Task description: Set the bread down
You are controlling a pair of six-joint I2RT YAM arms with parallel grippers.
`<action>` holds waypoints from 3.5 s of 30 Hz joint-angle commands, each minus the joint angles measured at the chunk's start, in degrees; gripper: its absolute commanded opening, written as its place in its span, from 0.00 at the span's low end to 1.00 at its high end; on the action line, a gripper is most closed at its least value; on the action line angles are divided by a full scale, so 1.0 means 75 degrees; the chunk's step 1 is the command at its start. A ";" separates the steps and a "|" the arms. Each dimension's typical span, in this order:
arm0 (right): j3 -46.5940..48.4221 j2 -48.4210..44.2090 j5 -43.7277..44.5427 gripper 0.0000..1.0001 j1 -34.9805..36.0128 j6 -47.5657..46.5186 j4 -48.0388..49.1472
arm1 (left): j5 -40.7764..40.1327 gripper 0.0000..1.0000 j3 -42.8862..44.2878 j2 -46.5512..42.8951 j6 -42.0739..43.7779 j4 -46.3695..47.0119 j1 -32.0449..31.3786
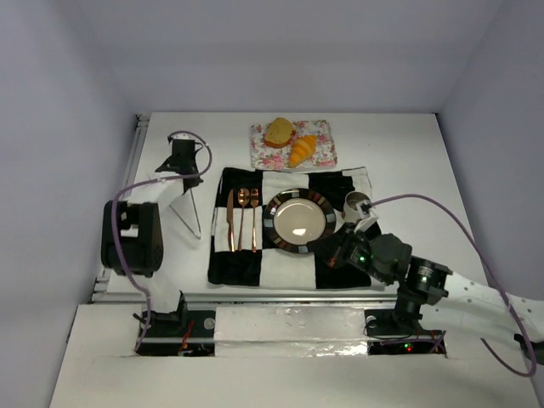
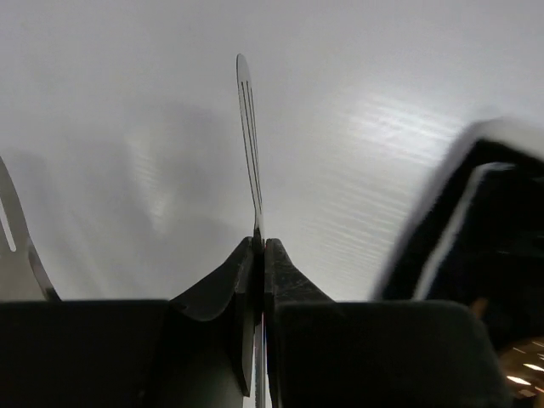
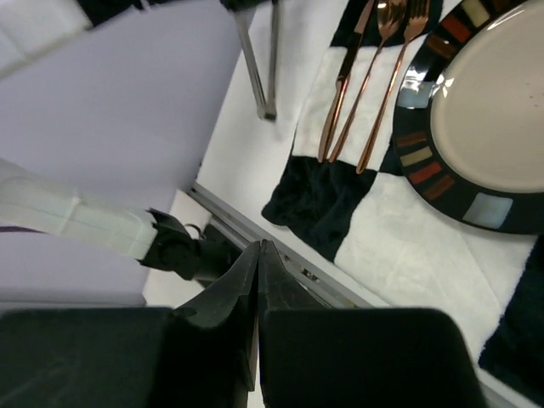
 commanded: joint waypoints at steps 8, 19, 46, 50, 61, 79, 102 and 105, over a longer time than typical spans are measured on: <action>0.1469 0.2754 -0.1108 0.00 -0.0026 -0.0271 0.2789 | 0.3193 0.00 -0.0563 -0.4652 -0.1748 0.0738 0.0033; 0.2864 0.5262 -0.1990 1.00 -0.0026 -0.0869 0.4866 | 0.7414 0.00 -0.3211 -0.7441 -0.5474 0.5093 0.0033; 0.2256 0.7456 -0.3561 0.56 -0.0026 0.0993 0.9295 | 0.8388 0.00 -0.5194 -0.7361 -0.9672 1.2469 0.0033; 0.2045 0.7046 -0.3105 0.51 -0.0026 0.0924 0.9109 | 0.8517 0.18 -0.5123 -0.7373 -0.9602 1.2283 0.0033; 0.2126 0.5886 -0.2388 0.48 -0.0482 0.0607 0.7212 | 0.9220 0.89 -0.4643 -0.7923 -0.7998 0.9449 0.0033; 0.5160 0.6200 -0.2131 0.47 -0.3259 -0.2309 -0.1811 | 0.6384 0.96 -0.2859 -0.9341 -0.1563 -0.0035 0.0033; 0.8874 1.0371 -0.1556 0.57 -0.5065 -0.3342 -0.4543 | 0.6255 0.94 -0.3834 -1.0092 -0.1281 0.0270 -0.0435; 0.9168 1.0723 -0.1568 0.60 -0.5241 -0.3331 -0.4696 | 0.6244 0.94 -0.3845 -1.0115 -0.1293 0.0282 -0.0436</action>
